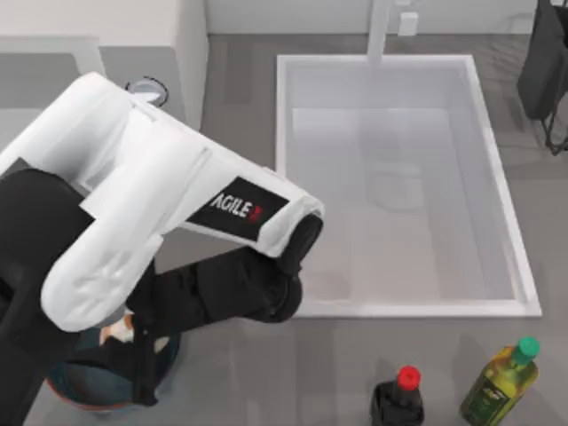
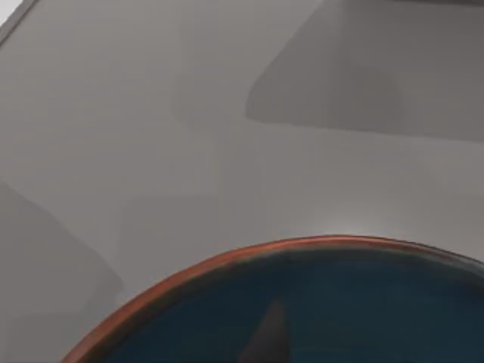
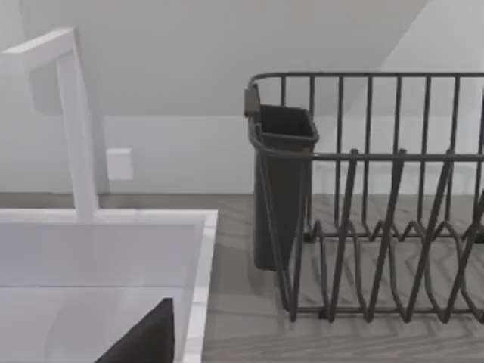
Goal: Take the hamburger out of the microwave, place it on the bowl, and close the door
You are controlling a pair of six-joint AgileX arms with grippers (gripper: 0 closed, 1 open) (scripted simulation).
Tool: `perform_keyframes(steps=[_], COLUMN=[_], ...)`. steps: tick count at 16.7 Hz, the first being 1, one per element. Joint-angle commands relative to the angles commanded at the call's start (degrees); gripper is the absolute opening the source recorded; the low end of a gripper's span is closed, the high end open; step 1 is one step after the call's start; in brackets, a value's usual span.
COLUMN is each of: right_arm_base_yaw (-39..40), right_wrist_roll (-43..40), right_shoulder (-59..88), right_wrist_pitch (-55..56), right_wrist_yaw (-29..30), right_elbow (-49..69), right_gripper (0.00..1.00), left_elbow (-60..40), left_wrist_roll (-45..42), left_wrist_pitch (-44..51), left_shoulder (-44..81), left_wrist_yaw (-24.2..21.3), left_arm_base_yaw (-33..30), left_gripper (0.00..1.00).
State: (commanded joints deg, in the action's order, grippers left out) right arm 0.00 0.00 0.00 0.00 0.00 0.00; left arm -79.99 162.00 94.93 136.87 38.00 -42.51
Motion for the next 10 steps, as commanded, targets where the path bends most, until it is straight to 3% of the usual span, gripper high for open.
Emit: perform_keyframes(steps=[8, 10], right_arm_base_yaw=[0.00, 0.00], right_wrist_roll=[0.00, 0.00], right_shoulder=[0.00, 0.00], right_wrist_pitch=[0.00, 0.00], right_wrist_yaw=[0.00, 0.00], right_elbow=[0.00, 0.00], right_gripper=[1.00, 1.00], left_elbow=[4.08, 4.08], left_wrist_roll=[-0.63, -0.63], left_wrist_pitch=[-2.65, -2.65], left_shoulder=[0.22, 0.22], left_wrist_yaw=[1.05, 1.05], left_arm_base_yaw=[1.15, 1.15], left_gripper=[0.00, 0.15])
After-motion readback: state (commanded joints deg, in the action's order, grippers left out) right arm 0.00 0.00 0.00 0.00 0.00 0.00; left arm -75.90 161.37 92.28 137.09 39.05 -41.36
